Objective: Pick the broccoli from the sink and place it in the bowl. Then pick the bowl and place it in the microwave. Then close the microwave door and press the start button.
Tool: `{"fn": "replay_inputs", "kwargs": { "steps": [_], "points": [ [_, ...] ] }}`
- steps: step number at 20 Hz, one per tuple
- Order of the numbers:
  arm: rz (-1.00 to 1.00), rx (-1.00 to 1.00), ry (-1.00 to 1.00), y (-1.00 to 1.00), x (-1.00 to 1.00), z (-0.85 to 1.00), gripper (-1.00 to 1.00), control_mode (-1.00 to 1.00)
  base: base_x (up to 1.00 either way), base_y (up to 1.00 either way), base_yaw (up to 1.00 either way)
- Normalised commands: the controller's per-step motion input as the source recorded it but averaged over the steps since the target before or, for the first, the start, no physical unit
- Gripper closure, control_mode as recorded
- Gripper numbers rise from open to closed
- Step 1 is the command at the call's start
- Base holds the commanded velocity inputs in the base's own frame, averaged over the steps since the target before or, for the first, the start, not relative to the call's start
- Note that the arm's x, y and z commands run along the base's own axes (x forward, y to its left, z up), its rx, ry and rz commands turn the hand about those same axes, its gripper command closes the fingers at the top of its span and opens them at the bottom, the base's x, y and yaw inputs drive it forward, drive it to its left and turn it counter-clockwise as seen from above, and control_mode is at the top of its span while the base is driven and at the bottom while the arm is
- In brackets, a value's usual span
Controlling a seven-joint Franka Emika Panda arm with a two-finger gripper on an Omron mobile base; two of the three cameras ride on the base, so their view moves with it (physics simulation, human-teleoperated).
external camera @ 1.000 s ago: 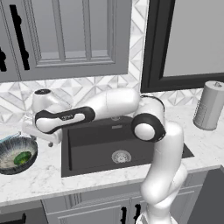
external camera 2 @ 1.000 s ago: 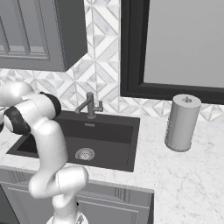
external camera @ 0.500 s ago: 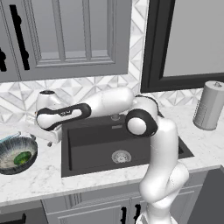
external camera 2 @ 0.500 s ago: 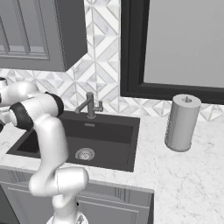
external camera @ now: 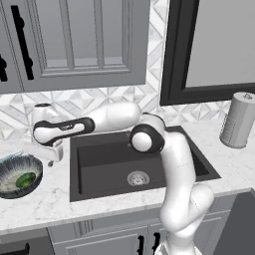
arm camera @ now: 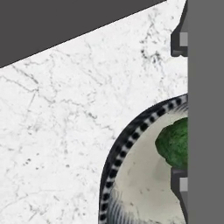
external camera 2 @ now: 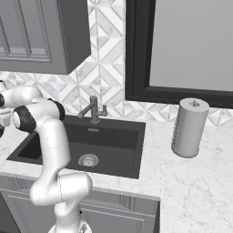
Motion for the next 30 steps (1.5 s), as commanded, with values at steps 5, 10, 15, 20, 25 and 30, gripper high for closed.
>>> {"fn": "replay_inputs", "kwargs": {
  "steps": [5, 10, 15, 20, 25, 30],
  "points": [
    [0.08, -0.01, 0.0, 0.06, 0.0, -0.35, -1.0, -1.0, 0.0, 0.0, 0.0],
    [0.12, 0.0, 0.0, 0.0, 0.0, -0.37, -1.0, -1.0, 0.0, 0.0, 0.0],
    [0.11, 0.0, 0.0, 0.0, 0.0, -0.34, -1.0, -1.0, 0.0, 0.0, 0.0],
    [0.08, 0.0, 0.0, 0.13, 0.0, -0.23, 1.0, -1.0, 0.0, 0.0, 0.0],
    [0.08, 0.0, 0.0, 0.07, 0.0, -0.16, 1.0, -1.0, 0.0, 0.0, 0.0],
    [0.03, 0.02, -0.06, -0.13, -0.18, 0.03, 1.0, -1.0, 0.0, 0.0, 0.0]
  ]
}}
